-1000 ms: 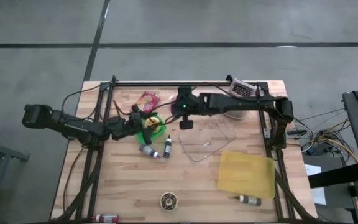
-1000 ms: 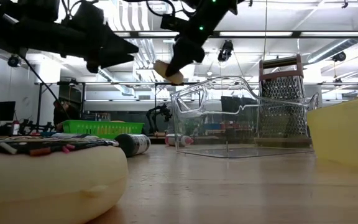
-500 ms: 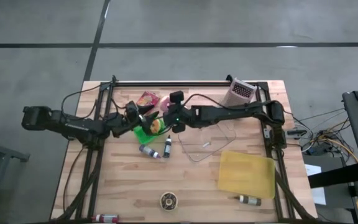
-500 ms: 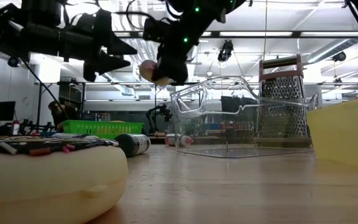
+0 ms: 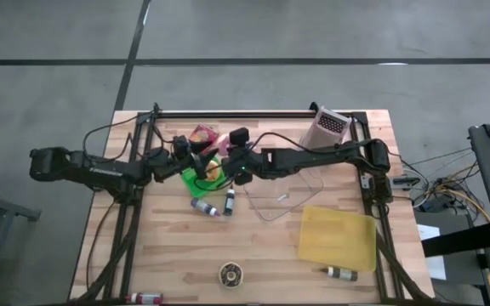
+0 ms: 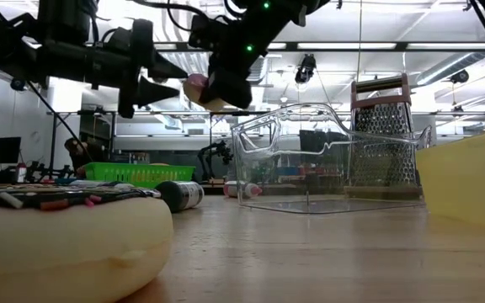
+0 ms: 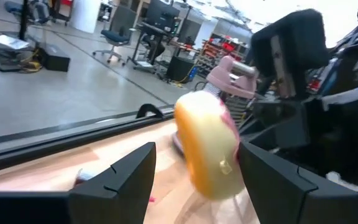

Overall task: Pick & Place Food Item
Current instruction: Put the pink donut into the green bin

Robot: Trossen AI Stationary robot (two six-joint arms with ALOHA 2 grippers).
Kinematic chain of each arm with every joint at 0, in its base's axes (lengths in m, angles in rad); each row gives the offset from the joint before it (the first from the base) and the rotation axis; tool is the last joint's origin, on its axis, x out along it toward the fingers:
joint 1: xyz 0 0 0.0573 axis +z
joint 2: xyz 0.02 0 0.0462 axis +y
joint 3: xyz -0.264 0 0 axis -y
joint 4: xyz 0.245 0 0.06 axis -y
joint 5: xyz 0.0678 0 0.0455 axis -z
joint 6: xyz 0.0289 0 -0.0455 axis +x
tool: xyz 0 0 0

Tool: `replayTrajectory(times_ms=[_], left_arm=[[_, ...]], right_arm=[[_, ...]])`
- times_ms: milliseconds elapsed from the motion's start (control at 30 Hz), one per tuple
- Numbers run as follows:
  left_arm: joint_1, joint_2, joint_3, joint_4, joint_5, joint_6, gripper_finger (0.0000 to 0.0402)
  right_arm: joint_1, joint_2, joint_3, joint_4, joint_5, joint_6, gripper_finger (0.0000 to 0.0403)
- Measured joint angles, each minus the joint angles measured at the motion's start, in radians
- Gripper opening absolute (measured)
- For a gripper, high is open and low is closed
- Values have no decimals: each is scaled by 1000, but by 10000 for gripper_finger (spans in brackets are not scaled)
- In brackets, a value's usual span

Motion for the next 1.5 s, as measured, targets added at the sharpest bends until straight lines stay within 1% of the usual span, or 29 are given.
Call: replayTrajectory(times_ms=[333,600,733,833,967,1067,1200,1233,1333,1500], left_arm=[[0,0,28,11,73,4,234],[0,0,46,-30,82,4,232],[0,0,46,-30,82,4,220],[1,0,46,-34,82,4,200],[2,0,46,-36,82,26,155],[2,0,46,-37,83,47,108],[2,0,46,-37,86,96,26],[2,0,46,-37,88,107,17],[2,0,46,-36,108,142,9],[2,0,46,-35,112,156,4]], right_arm=[[1,0,12,8,-16,2,8],[0,-1,22,5,-23,0,8],[1,-1,29,6,-28,0,8],[0,-1,30,6,-47,2,8],[1,-1,30,6,-50,4,8],[1,-1,30,6,-53,3,8],[0,-1,30,8,-72,12,8],[0,-1,30,9,-79,14,8],[0,-1,30,9,-91,15,8],[0,-1,30,9,-92,15,9]])
